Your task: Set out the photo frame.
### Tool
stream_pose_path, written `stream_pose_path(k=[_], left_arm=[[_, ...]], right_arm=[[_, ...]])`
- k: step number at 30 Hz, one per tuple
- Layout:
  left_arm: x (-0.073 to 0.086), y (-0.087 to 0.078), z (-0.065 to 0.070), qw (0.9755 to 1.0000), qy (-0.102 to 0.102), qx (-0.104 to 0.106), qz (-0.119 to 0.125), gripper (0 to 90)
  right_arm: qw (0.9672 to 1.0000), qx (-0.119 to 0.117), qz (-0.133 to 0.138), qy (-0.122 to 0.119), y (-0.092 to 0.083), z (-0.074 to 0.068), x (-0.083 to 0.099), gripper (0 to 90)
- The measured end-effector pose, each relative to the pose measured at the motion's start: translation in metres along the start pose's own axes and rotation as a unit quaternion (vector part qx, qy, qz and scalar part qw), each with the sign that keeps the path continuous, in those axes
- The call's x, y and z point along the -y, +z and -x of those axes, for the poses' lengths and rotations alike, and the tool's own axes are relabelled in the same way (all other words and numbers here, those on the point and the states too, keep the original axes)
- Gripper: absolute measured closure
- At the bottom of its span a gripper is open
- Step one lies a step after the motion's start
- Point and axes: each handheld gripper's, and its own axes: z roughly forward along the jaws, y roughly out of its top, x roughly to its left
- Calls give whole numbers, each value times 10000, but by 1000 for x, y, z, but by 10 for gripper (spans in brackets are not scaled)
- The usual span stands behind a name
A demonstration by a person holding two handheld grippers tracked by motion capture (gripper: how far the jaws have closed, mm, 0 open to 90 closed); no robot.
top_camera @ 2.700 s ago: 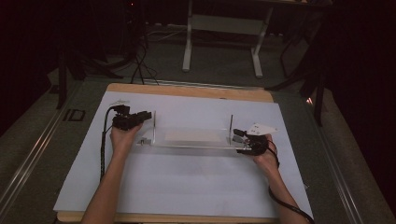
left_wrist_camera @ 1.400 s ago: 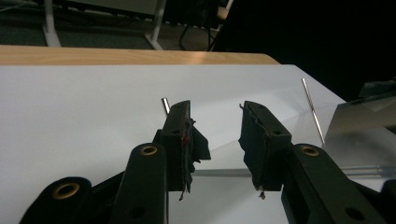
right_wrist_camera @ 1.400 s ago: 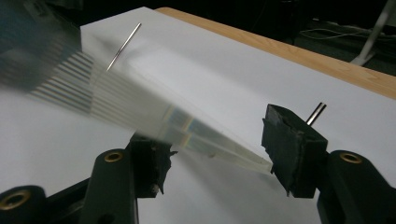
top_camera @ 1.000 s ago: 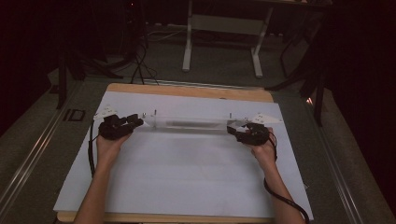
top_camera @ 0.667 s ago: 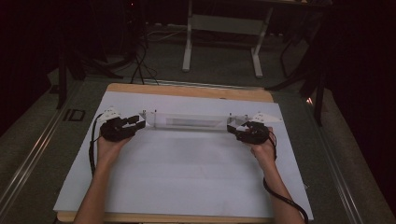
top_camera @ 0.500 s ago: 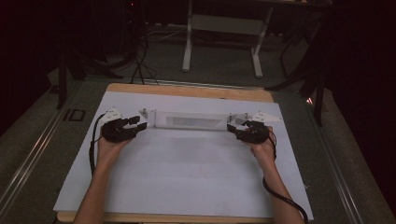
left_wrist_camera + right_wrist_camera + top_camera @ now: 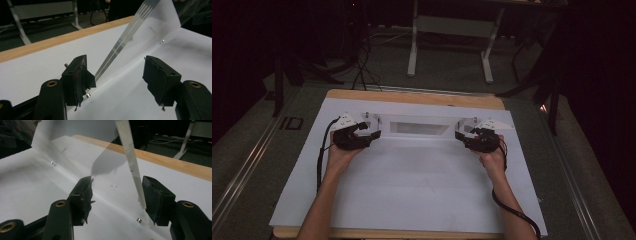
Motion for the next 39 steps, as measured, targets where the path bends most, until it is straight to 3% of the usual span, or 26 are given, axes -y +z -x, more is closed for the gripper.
stream_pose_path(k=[13, 17, 28, 39], left_arm=[[-6, 14, 9, 9998, 82, -198, 58, 363], [-5, 14, 8, 9996, 0, -267, 107, 415], [-8, 19, 10, 9982, -111, -565, 154, 410], [-10, 25, 8, 9971, -139, -718, 217, 407]], right_arm=[[9999, 109, -17, 37, 3, 0, 1, 424], [9997, 247, -22, 0, 4, -2, 1, 426], [9983, 572, 25, -47, 9, -5, -1, 435], [9951, 926, -175, -298, 17, -9, -8, 439]])
